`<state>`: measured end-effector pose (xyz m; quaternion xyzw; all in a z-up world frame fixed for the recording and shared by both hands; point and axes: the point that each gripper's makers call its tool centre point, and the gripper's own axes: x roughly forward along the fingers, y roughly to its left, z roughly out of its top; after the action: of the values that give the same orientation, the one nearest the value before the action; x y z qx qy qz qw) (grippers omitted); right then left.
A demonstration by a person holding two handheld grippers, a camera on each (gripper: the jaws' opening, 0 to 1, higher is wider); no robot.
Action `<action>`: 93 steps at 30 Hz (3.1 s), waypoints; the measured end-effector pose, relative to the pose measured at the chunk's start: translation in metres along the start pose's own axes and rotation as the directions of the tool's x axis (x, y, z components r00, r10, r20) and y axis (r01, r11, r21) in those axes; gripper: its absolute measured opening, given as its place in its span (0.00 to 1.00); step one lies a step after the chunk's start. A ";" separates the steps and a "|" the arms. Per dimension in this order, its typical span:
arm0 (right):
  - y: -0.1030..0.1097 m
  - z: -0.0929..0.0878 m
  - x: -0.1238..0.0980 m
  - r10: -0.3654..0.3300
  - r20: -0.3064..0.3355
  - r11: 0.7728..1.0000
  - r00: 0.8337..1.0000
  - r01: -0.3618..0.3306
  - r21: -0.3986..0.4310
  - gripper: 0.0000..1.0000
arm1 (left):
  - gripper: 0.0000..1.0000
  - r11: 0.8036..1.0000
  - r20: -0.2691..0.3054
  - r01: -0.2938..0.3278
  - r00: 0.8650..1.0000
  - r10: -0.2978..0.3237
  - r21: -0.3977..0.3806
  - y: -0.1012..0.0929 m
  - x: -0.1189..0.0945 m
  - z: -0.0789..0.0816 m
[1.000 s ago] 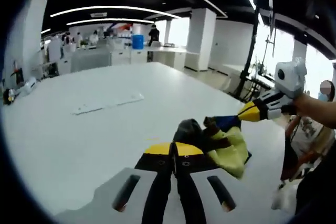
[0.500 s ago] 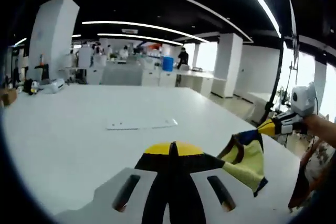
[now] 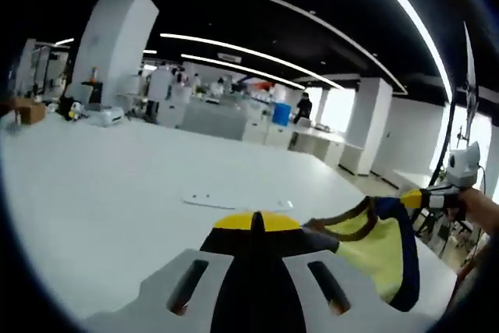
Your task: Fold the garment on the visible template until the final outline fits inside the template.
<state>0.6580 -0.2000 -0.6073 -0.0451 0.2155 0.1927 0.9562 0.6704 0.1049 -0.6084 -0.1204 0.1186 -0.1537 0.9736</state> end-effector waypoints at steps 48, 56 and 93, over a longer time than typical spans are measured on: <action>-0.092 -0.071 0.161 -0.156 -0.193 0.974 0.969 0.184 0.135 0.00 | 0.00 0.990 -0.268 -0.048 0.960 0.082 0.132 0.063 0.136 -0.082; -0.090 -0.061 0.152 -0.171 -0.178 0.979 0.969 0.187 0.075 0.08 | 0.03 0.982 -0.271 -0.046 0.958 0.095 0.181 0.064 0.130 -0.079; 0.042 -0.073 0.023 0.224 -0.144 0.974 0.964 -0.219 0.048 0.81 | 0.60 0.944 -0.313 0.252 0.933 -0.179 0.213 -0.010 0.014 -0.087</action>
<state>0.6320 -0.1661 -0.6835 -0.0197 0.2926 0.2911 0.9106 0.6570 0.0737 -0.6906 0.0145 0.2252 -0.2900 0.9300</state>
